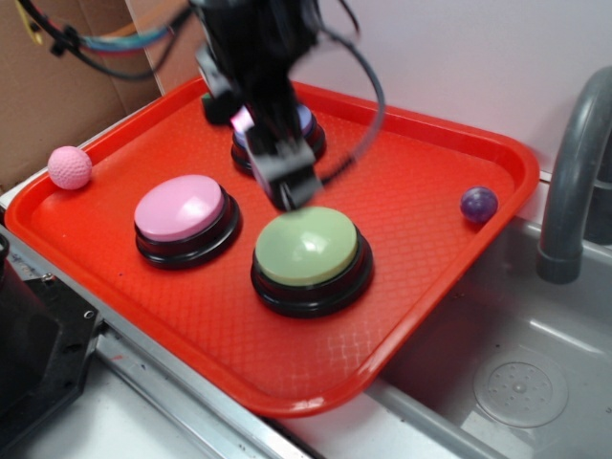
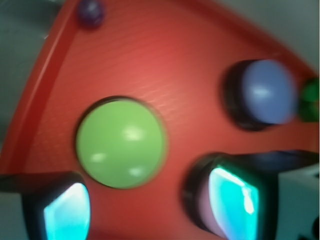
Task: Push the green button.
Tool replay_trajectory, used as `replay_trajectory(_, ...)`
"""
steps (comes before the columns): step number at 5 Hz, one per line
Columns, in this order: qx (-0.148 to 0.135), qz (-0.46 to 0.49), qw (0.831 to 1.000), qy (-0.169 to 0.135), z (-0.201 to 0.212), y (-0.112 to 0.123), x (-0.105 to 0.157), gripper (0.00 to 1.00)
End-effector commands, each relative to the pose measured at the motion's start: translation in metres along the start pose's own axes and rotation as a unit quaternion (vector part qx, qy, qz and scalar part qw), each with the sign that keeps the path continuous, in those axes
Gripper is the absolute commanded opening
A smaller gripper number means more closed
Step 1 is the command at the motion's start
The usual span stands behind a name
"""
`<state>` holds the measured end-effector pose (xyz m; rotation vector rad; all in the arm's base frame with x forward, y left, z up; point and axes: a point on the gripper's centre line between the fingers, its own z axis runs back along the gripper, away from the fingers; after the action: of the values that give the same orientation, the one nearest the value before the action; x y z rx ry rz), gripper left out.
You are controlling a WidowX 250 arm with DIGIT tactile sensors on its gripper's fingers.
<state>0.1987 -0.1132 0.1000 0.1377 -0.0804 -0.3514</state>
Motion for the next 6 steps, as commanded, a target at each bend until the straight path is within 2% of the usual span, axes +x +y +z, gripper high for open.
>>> replay_trajectory(1,-0.049,0.009,0.998,-0.027,-0.038,0.012,-0.003,1.00)
replay_trajectory(2,-0.069,-0.008,0.997,-0.023,-0.054,0.018,0.003,1.00)
replay_trajectory(3,-0.072,-0.013,0.997,-0.028,-0.054,0.017,0.009,1.00)
replay_trajectory(4,-0.081,-0.017,0.996,-0.020,-0.056,0.018,0.016,1.00)
replay_trajectory(5,-0.086,-0.021,0.996,-0.018,-0.053,0.018,0.019,1.00)
replay_trajectory(6,-0.081,-0.023,0.996,-0.025,-0.028,0.024,0.024,1.00)
